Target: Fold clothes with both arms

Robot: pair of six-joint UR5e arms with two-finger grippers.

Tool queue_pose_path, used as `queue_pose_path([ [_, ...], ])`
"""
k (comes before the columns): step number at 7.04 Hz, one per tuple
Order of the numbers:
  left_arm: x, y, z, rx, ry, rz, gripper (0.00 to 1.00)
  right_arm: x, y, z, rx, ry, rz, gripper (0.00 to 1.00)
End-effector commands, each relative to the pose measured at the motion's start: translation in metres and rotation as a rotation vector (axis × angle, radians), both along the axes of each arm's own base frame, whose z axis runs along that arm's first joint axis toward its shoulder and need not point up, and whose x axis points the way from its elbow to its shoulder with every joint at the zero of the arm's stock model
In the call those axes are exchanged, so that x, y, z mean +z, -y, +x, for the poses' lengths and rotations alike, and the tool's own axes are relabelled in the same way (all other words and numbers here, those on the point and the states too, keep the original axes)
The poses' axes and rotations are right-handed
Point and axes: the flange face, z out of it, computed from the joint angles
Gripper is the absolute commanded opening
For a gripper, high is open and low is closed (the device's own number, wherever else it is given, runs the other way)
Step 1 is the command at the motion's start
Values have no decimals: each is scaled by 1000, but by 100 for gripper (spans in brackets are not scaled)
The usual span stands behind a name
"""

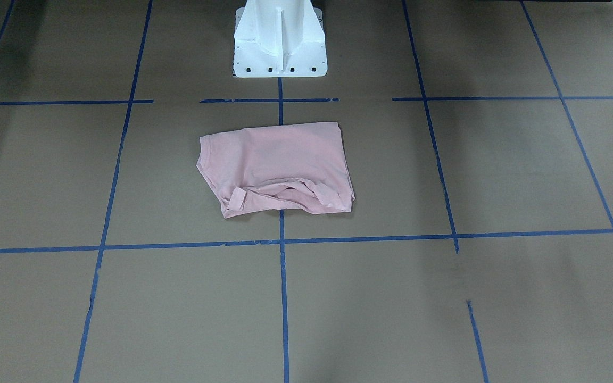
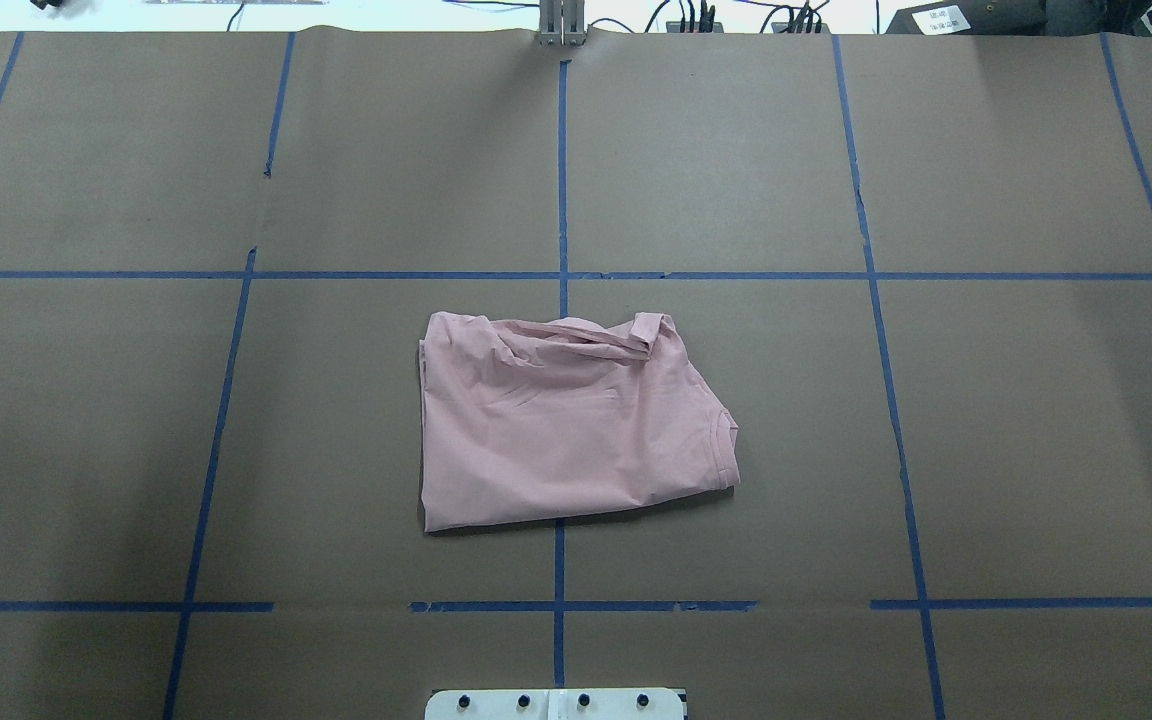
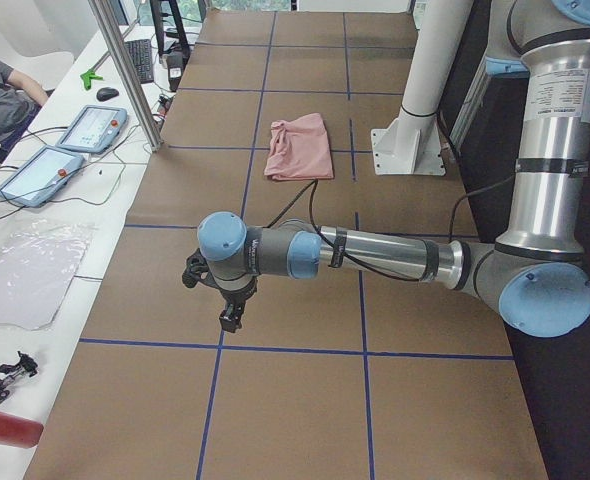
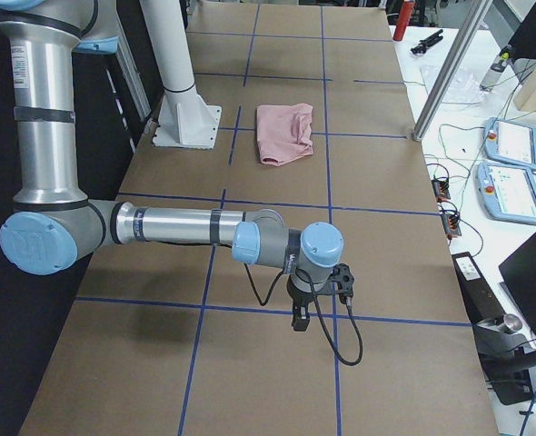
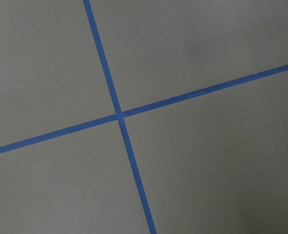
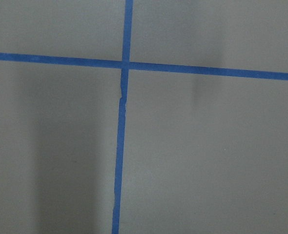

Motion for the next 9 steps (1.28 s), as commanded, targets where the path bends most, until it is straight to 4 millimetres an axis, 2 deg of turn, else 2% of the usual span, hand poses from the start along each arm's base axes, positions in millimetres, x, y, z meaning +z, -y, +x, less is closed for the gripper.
queue_pose_path([
  [1, 6, -1, 0, 0, 0, -12, 100, -5, 1, 0, 0, -1, 11, 100],
  [3, 17, -12, -7, -9, 3, -4, 100, -5, 1, 0, 0, -1, 11, 100],
  [4, 24, -25, -27, -46, 4, 6, 100, -6, 2, 0, 0, 1, 12, 100],
  [7, 16, -16, -36, -69, 81, 30, 100, -9, 4, 0, 0, 1, 18, 100],
  [9, 23, -22, -38, -71, 83, 20, 100, -14, 4, 0, 1, 0, 28, 100],
])
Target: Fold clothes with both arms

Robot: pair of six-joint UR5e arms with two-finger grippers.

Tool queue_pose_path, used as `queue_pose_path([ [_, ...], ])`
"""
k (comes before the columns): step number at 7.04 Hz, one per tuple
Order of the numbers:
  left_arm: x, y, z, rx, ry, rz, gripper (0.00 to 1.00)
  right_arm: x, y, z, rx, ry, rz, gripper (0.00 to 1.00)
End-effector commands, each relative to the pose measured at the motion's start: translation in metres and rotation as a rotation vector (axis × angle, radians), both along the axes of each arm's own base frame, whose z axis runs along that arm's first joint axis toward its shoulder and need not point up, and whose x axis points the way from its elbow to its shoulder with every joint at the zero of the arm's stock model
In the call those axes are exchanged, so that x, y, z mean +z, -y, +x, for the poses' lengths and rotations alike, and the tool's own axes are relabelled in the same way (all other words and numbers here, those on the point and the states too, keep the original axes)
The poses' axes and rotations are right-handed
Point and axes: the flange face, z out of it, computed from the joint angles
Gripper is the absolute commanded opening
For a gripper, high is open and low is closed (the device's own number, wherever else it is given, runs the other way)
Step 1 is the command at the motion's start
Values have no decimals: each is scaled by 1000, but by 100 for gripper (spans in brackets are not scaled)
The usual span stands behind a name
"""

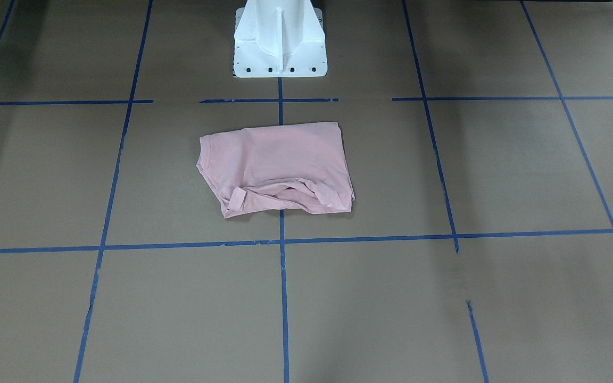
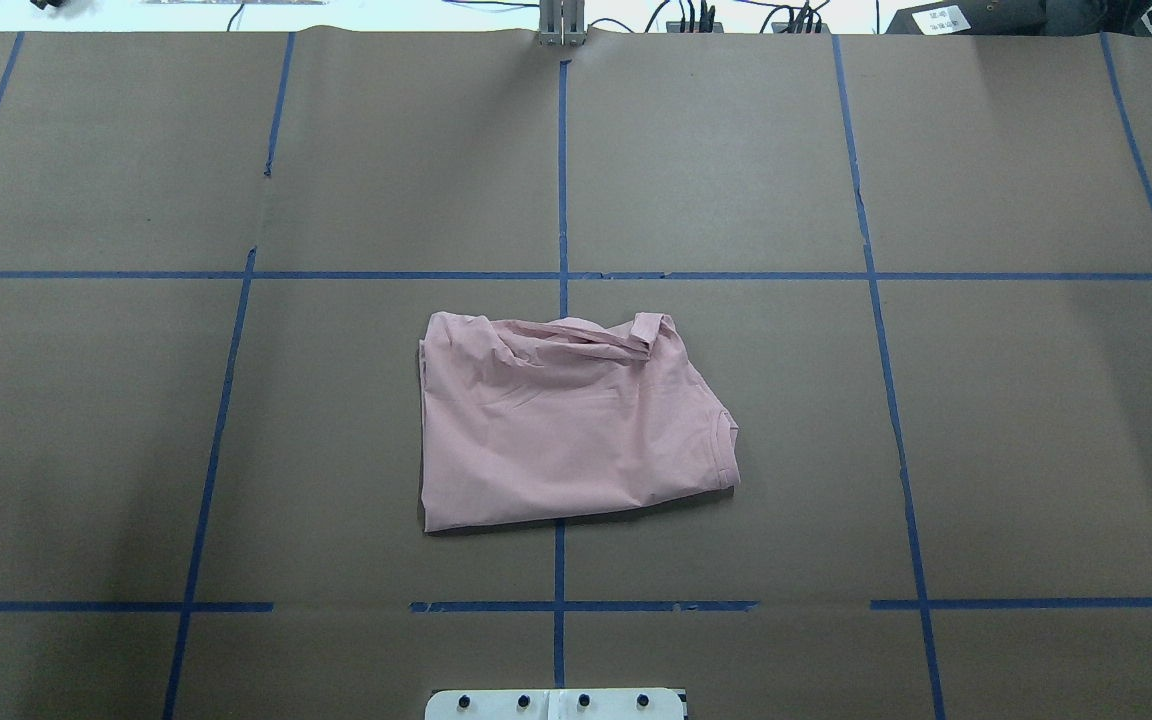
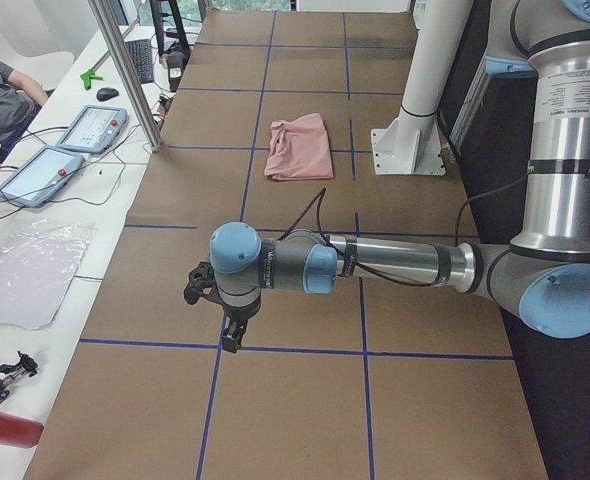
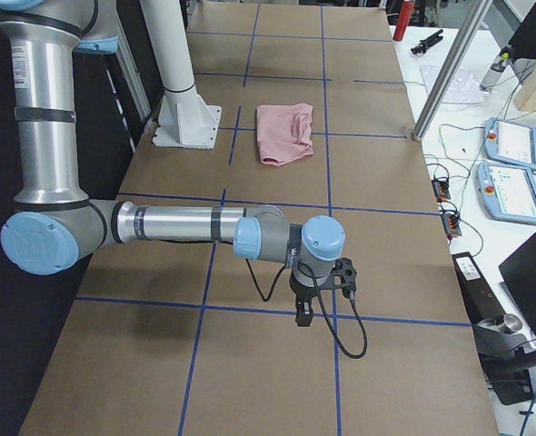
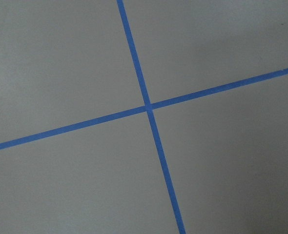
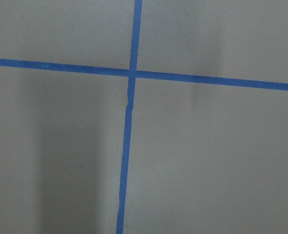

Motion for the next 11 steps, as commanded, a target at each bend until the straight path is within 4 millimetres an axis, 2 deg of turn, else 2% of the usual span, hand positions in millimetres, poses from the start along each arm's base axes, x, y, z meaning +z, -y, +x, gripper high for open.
queue_pose_path([
  [1, -3, 4, 0, 3, 12, 13, 100, -3, 0, 0, 0, -1, 7, 100],
  [4, -6, 5, -1, 3, 27, 19, 100, -9, 1, 0, 0, -1, 18, 100],
  [11, -7, 2, -1, 4, 27, 21, 100, -6, -1, 0, 20, -3, -5, 100],
])
